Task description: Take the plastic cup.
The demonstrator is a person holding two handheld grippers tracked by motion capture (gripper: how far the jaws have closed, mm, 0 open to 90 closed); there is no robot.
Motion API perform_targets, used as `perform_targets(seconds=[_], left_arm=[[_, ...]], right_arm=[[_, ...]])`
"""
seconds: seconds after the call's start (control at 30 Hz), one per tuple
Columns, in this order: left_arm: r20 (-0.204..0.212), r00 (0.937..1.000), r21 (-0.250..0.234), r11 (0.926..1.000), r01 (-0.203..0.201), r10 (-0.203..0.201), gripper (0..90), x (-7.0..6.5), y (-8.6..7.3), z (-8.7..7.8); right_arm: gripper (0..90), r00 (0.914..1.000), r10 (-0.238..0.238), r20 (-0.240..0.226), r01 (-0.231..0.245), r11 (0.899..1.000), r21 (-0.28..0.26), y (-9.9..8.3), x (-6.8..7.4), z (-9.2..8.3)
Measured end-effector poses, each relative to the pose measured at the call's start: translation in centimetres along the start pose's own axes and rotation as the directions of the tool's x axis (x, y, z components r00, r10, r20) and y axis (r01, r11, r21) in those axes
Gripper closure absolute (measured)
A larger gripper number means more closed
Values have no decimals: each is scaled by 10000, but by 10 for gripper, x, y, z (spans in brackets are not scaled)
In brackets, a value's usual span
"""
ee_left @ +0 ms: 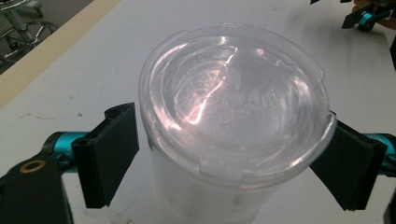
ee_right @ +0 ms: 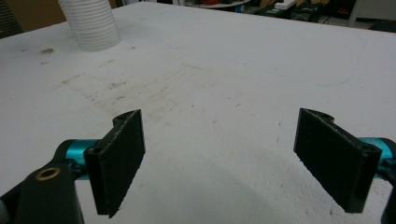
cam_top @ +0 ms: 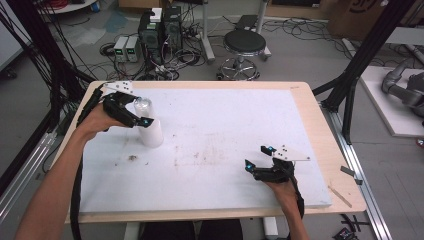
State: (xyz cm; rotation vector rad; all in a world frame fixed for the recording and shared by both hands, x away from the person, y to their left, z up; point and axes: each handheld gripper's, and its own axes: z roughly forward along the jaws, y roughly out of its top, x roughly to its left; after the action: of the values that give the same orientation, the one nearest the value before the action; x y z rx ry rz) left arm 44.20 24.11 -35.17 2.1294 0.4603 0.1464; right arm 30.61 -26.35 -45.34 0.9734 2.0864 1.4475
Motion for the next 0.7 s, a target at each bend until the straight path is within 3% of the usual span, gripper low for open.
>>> perform_targets(seconds=[0.33,0.7], left_arm=[[32,10000,272,9996,25,-26,167,2,-1,5],[2,10000,376,9993,86,-86,257,4,-2,4]], right_arm=[[160,9999,113,-24,-113,9999,70,0,0,0],[160,10000,67,-7,-67,10000,66,0,0,1]])
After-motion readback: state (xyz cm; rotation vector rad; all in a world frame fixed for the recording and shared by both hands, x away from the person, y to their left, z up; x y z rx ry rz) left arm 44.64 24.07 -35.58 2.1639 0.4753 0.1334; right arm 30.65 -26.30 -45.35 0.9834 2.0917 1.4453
